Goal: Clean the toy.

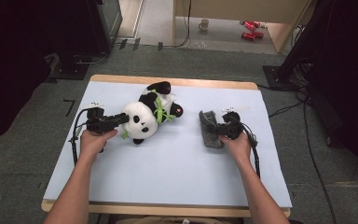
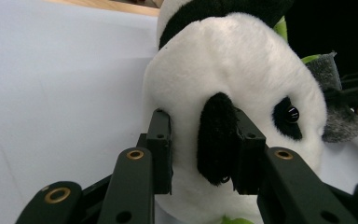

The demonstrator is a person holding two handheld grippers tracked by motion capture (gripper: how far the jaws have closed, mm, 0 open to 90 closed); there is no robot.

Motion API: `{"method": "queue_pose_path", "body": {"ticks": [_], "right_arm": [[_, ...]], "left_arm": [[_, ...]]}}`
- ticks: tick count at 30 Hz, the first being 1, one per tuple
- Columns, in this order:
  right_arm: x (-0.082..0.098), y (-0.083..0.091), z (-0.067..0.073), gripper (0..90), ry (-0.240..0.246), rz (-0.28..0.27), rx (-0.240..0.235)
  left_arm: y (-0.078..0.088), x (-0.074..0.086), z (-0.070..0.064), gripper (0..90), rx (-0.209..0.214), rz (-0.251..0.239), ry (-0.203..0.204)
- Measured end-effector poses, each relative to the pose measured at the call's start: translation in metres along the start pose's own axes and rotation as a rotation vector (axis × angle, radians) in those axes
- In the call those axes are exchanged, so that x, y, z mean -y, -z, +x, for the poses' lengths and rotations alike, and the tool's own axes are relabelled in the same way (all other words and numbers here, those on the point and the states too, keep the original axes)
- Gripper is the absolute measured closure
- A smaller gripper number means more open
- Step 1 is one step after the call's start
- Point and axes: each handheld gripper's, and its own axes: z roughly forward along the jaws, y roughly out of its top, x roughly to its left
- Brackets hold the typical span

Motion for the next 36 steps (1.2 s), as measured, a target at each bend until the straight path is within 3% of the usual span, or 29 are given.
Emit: {"method": "queue_pose_path", "body": {"ticks": [3,5,6,7,11,15,22,27,32,36], "right_arm": [[0.000,-0.001,-0.002,61.6,0.006,-0.004,0.005],[0.001,-0.001,-0.003,58.8,-0.005,-0.004,0.010],[0.000,-0.001,-0.004,56.4,-0.006,-0.001,0.008],[0.000,-0.001,-0.004,54.0,-0.009,0.000,0.013],[0.000,0.001,-0.008,44.3,-0.020,-0.014,0.018],[-0.003,0.005,-0.008,39.5,-0.011,-0.023,0.061],[-0.009,0.023,-0.009,35.9,-0.031,-0.098,0.022],[-0.010,0.033,-0.011,36.6,-0.028,-0.116,0.026],[-0.011,0.043,-0.013,38.6,-0.019,-0.120,0.044],[-0.009,0.051,-0.018,40.4,-0.019,-0.122,0.057]], "left_arm": [[-0.006,0.002,0.001,67.0,0.020,-0.020,0.038],[-0.007,0.002,0.001,65.7,0.036,-0.028,0.034],[-0.005,0.002,0.000,63.7,0.065,-0.038,0.029],[-0.004,0.001,0.000,61.7,0.075,-0.040,0.043],[0.001,-0.001,-0.001,54.4,0.073,-0.057,0.051],[0.009,-0.005,-0.006,48.3,0.048,-0.083,0.007],[0.012,-0.007,-0.012,42.0,0.038,-0.068,-0.022],[0.015,-0.010,-0.015,38.7,0.017,-0.065,-0.048],[0.022,-0.013,-0.022,35.5,-0.041,-0.015,-0.142],[0.026,-0.014,-0.024,34.4,-0.044,-0.007,-0.155]]}}
